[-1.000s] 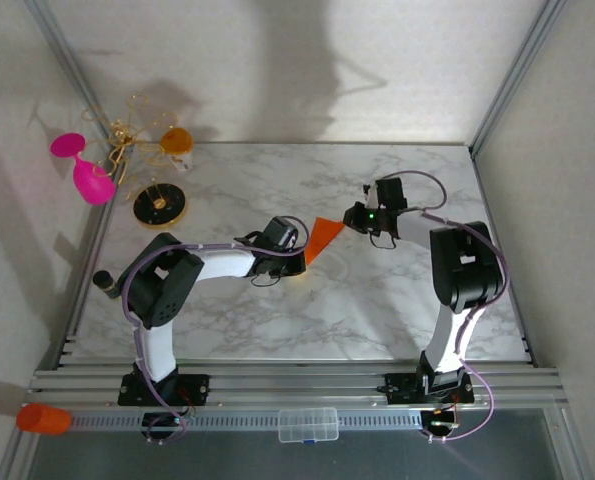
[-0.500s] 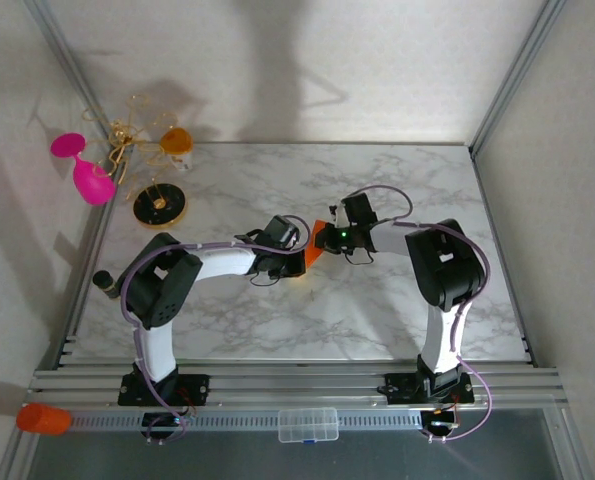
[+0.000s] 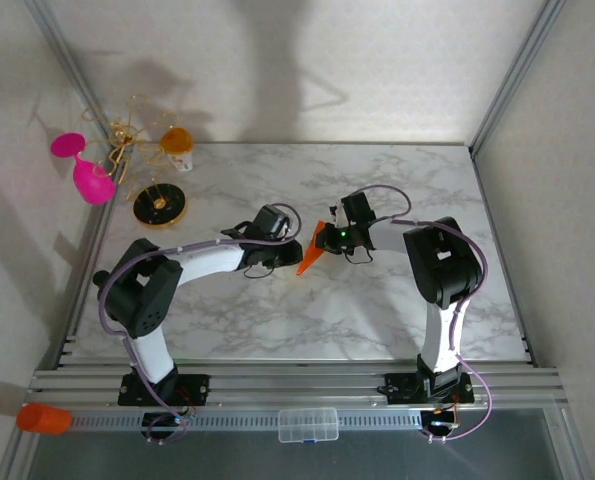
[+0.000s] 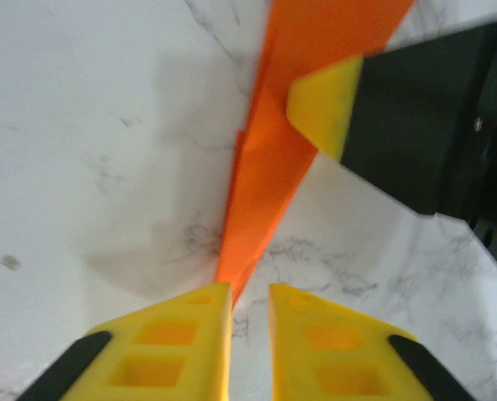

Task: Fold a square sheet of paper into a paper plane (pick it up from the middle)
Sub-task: Fold the wing for the fifth time at the center of the table, then turn over the paper plane at the center of the table.

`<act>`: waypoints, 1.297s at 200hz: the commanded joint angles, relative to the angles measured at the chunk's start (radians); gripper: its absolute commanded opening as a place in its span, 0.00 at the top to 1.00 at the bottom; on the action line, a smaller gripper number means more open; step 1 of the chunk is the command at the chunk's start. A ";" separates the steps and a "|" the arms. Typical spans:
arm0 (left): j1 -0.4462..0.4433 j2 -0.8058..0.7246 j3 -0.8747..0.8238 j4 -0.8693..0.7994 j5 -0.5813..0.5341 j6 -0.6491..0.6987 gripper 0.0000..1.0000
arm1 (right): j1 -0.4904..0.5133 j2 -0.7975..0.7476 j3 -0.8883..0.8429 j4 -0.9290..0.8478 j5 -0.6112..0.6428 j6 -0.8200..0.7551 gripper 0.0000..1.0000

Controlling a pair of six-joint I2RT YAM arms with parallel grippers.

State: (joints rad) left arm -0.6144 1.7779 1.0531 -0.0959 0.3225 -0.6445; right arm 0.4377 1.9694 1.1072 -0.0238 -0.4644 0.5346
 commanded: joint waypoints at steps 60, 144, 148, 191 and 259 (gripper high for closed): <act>0.147 -0.260 -0.168 0.053 -0.294 -0.023 0.30 | 0.072 -0.174 0.049 -0.212 0.365 0.096 0.53; 0.229 -0.399 -0.333 0.137 -0.347 0.027 0.01 | 0.214 0.039 0.314 -0.452 0.715 0.339 0.42; 0.230 -0.399 -0.336 0.135 -0.347 0.030 0.01 | 0.217 0.045 0.324 -0.465 0.728 0.353 0.42; 0.243 -0.394 -0.351 0.129 -0.339 0.045 0.01 | 0.246 0.059 0.351 -0.545 0.813 0.444 0.44; 0.249 -0.375 -0.341 0.134 -0.326 0.045 0.01 | 0.251 0.046 0.336 -0.561 0.807 0.473 0.59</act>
State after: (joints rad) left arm -0.3756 1.4014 0.7177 0.0261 -0.0002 -0.6201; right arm 0.6792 2.0247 1.4345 -0.5476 0.3065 0.9764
